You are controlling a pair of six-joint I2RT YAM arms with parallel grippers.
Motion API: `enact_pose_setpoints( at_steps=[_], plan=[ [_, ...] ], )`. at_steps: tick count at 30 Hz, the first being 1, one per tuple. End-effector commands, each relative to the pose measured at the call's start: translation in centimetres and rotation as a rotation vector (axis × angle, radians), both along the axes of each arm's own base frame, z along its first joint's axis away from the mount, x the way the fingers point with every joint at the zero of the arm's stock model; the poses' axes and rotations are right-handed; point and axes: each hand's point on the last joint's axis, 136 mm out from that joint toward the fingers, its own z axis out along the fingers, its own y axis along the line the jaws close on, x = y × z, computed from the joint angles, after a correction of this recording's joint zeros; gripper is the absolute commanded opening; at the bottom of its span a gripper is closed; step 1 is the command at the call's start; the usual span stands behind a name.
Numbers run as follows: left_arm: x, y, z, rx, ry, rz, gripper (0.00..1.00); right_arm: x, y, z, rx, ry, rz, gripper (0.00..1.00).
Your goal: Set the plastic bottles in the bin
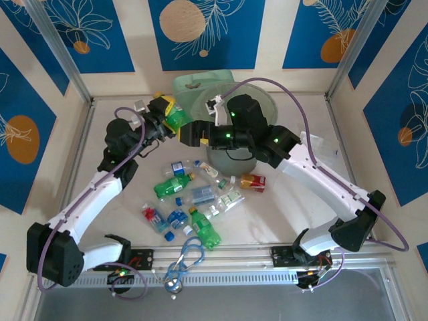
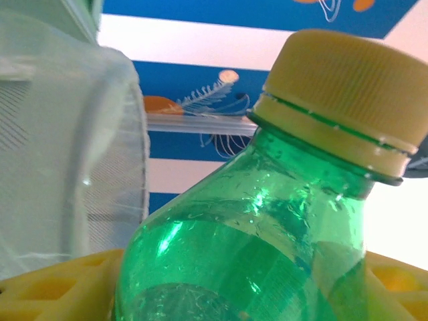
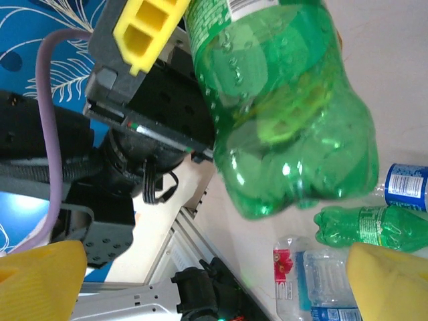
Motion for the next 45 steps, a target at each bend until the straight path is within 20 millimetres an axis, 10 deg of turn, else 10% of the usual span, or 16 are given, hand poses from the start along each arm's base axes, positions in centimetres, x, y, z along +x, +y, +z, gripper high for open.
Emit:
enact_pose_setpoints(
  at_steps=[1, 45],
  plan=[
    [-1.1, -0.5, 3.6, -0.095, -0.117, -0.025, 0.53, -0.4, -0.3, 1.8, 0.048, -0.026, 0.017, 1.00],
    [-3.6, -4.6, 6.8, -0.180, -0.223, -0.200, 0.52, 2.0, -1.4, 3.7, 0.058, -0.056, -0.026, 0.57]
  ],
)
